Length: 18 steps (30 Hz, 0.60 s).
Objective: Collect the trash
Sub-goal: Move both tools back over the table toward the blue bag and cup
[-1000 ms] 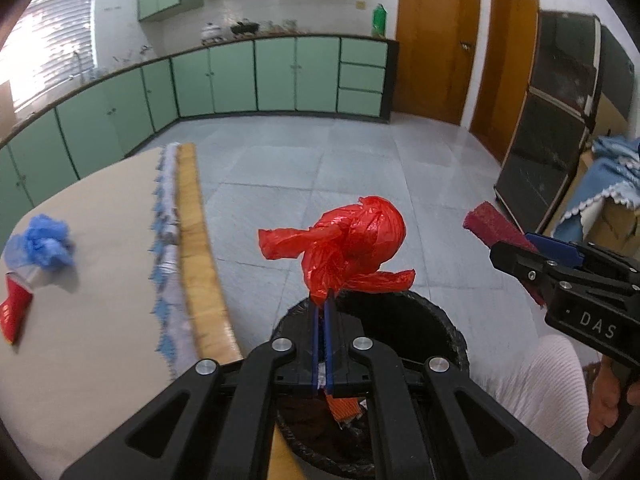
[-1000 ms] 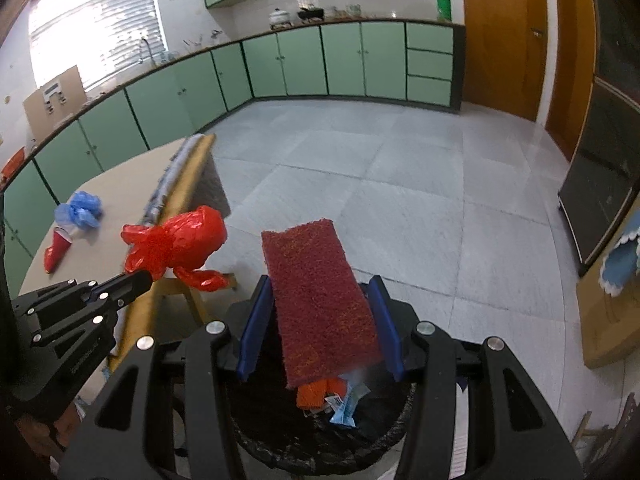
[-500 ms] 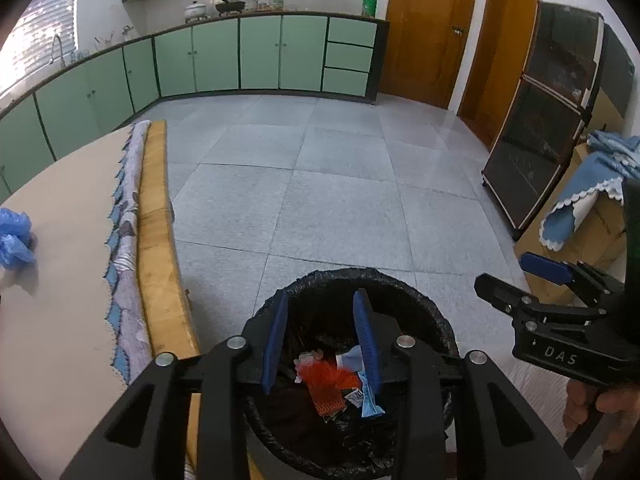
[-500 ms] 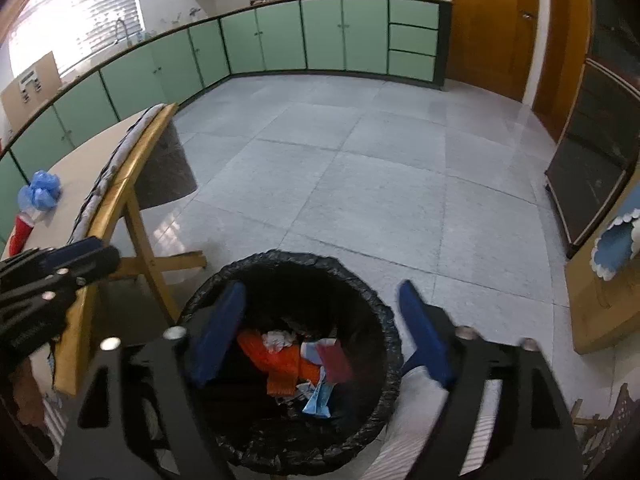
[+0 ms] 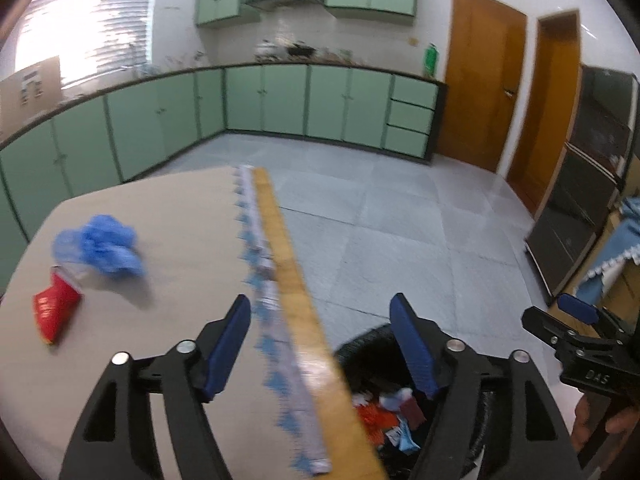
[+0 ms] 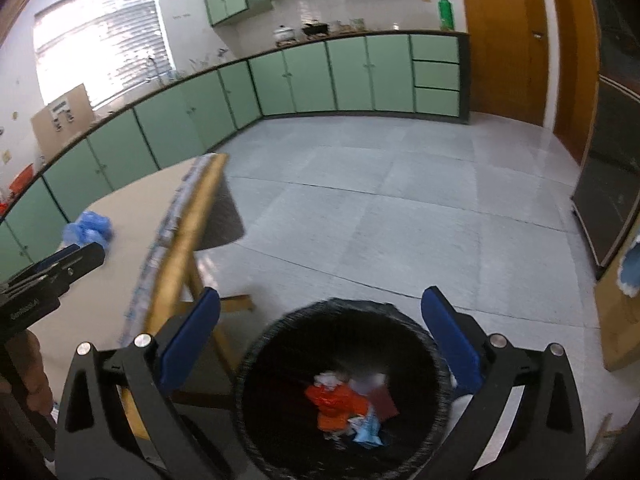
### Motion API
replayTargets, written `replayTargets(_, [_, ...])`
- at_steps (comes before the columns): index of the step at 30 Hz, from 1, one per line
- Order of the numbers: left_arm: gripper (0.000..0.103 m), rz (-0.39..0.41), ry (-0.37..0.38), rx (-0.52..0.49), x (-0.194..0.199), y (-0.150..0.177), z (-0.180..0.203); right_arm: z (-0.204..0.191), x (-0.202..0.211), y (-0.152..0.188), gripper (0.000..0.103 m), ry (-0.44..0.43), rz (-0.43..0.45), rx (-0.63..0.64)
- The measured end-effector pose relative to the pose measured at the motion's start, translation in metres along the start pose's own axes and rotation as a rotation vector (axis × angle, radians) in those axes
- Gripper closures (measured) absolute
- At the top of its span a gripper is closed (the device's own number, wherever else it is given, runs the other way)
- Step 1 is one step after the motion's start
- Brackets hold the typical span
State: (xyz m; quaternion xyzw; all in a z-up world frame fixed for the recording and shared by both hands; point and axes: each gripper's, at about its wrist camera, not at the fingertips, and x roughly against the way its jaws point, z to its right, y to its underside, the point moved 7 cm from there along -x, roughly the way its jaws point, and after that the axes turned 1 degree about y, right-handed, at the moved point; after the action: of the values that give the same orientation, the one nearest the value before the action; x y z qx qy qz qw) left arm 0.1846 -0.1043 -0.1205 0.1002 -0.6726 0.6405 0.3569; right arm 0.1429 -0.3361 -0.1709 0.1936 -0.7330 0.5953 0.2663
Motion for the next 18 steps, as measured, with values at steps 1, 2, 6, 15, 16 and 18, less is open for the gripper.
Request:
replayTargets(1, [0.025,0.01,-0.018,0.013,0.005,-0.001,-0.01,-0.008,0.001,-0.003,0.005,-0.011,0.005,0.008])
replayTargets(2, [0.023,0.015,-0.028,0.02,0.008,-0.001,-0.018,-0.019,0.001,-0.007,0.005,-0.026,0.012,0.019])
replayTargets(6, [0.016,0.043,-0.11,0.076,0.024,-0.001,-0.067,-0.061,-0.002,-0.021,0.005,-0.093,0.037,0.054])
replayTargets(15, [0.015,0.041,-0.294,0.191,0.048,0.021,-0.177,-0.172,-0.025,-0.04,0.005,-0.237,0.061,0.166])
replayTargets(16, [0.015,0.04,-0.317,0.197,0.05,0.024,-0.188,-0.18,-0.027,-0.042,0.005,-0.245,0.062,0.173])
replayTargets(18, [0.015,0.036,-0.35,0.208,0.051,0.027,-0.207,-0.201,-0.036,-0.044,0.005,-0.262,0.061,0.193])
